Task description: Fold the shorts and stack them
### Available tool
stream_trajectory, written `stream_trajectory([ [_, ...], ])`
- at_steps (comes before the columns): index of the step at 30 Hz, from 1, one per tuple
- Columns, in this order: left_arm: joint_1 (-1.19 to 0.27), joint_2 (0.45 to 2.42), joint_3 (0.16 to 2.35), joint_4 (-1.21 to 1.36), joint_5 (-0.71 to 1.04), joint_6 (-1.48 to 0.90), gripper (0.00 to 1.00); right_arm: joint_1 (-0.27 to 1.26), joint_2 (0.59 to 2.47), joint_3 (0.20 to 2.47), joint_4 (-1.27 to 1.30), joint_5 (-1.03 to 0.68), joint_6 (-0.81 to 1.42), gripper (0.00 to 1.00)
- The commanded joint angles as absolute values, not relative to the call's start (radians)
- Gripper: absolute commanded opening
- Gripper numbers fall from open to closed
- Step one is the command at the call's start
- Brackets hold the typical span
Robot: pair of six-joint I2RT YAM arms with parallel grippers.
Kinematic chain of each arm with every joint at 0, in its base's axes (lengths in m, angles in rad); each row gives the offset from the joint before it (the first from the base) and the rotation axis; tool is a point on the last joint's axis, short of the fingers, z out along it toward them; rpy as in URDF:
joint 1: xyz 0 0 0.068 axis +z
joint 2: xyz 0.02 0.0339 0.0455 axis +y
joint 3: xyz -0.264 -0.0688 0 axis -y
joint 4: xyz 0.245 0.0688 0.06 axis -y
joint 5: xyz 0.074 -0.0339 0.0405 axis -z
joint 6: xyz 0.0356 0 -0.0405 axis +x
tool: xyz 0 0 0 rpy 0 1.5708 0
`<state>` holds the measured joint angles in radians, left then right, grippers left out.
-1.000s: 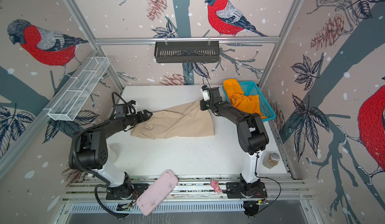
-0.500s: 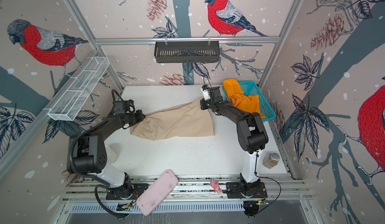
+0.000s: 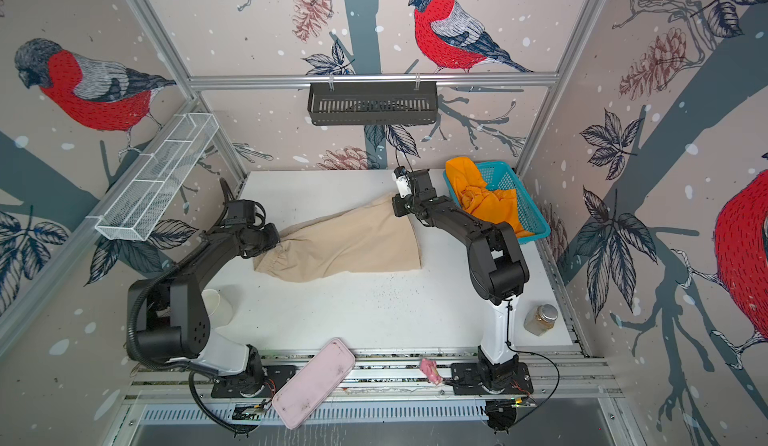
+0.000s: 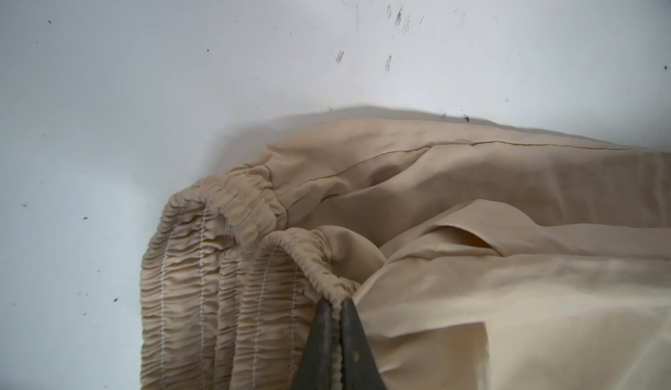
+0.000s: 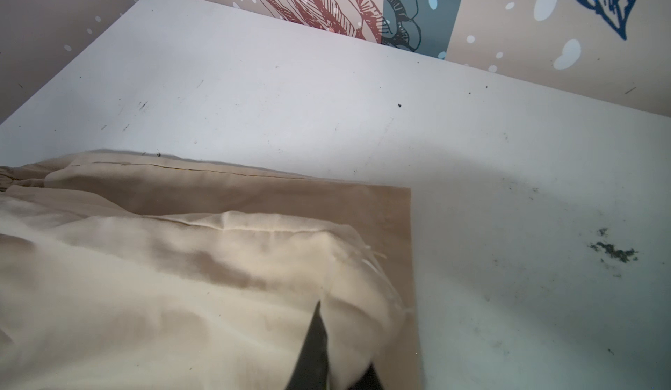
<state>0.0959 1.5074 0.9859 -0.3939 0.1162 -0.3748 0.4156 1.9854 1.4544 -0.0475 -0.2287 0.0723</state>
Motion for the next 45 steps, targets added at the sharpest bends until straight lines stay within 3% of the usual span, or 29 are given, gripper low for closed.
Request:
stream_trajectory([
  [1,0.097,1.499,0.985,-0.403,0.047,-0.389,0.00,0.416,2.022,1.479,-0.033,-0.230,0.060,0.41],
  [6,0.096,1.517,0.943,-0.330,0.048,-0.398,0.00,0.416,2.107,1.543,-0.047,-0.250,0.061,0.72],
  [9,0.095,1.500,0.918,-0.277,0.085,-0.399,0.00,0.405,2.106,1.521,-0.046,-0.245,0.063,0.83],
  [23,0.095,1.449,0.917,-0.297,0.046,-0.403,0.00,0.359,2.101,1.335,0.019,-0.321,0.085,0.84],
  [26,0.096,1.454,0.916,-0.294,0.053,-0.405,0.00,0.365,2.116,1.320,0.029,-0.342,0.097,0.79],
  [28,0.095,1.455,0.913,-0.289,0.053,-0.405,0.00,0.370,2.119,1.307,0.051,-0.363,0.111,0.70],
  [36,0.095,1.464,0.885,-0.269,0.069,-0.397,0.00,0.351,2.115,1.263,0.118,-0.465,0.196,0.06],
  [45,-0.050,1.534,0.916,-0.232,0.155,-0.406,0.00,0.243,1.975,1.146,0.024,-0.363,0.213,0.01],
])
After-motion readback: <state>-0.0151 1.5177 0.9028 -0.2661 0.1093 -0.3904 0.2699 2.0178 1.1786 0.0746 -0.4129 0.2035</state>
